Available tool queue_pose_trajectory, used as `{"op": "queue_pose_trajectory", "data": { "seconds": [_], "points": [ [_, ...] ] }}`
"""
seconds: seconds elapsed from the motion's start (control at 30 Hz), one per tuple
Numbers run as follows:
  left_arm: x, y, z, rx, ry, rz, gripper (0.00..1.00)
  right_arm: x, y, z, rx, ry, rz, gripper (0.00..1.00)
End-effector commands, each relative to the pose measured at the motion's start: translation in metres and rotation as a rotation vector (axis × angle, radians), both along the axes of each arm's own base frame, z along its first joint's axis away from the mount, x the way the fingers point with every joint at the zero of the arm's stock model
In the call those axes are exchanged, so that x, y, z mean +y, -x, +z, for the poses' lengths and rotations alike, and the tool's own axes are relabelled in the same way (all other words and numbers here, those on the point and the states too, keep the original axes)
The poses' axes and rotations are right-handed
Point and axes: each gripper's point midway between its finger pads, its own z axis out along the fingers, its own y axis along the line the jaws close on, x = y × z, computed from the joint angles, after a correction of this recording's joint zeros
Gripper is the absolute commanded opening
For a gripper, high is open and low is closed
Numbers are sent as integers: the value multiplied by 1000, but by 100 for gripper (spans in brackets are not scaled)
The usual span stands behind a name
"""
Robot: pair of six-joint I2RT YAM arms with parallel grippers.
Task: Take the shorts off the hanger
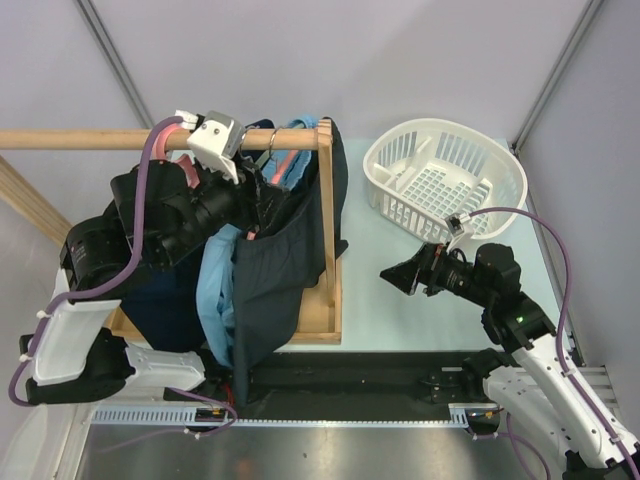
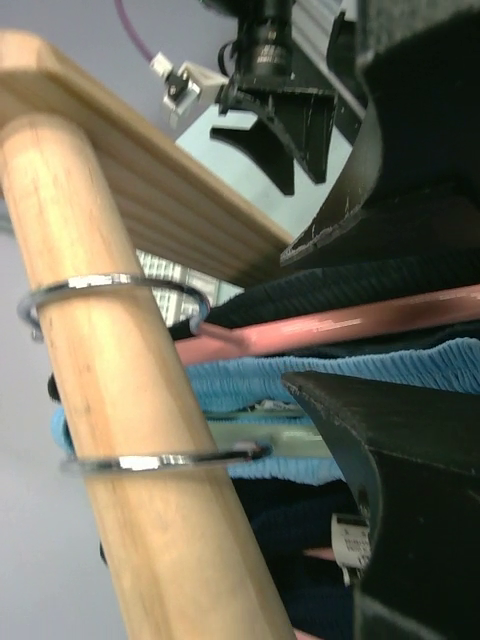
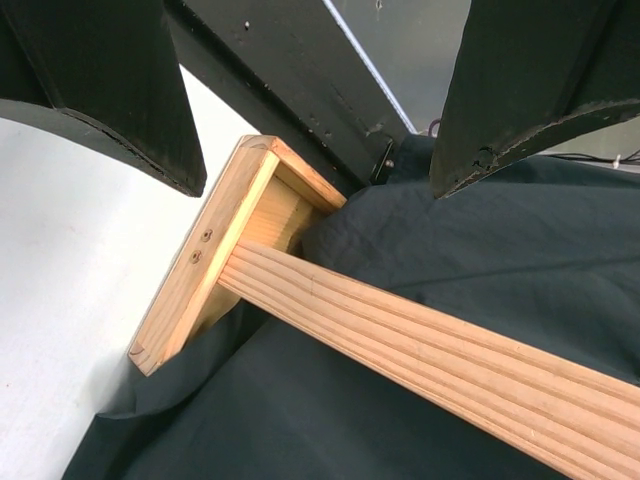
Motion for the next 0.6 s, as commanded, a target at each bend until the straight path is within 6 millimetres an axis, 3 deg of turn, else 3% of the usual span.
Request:
{"op": "queue_pose_trajectory", "data": {
  "seconds": [0.0, 0.57],
  "points": [
    [26, -9, 7, -44, -35, 133, 49, 1, -3, 13, -45, -15, 1, 100],
    [8, -10, -5, -19, -71, 119, 36, 0, -2, 10, -46, -3, -2, 100]
  ]
}}
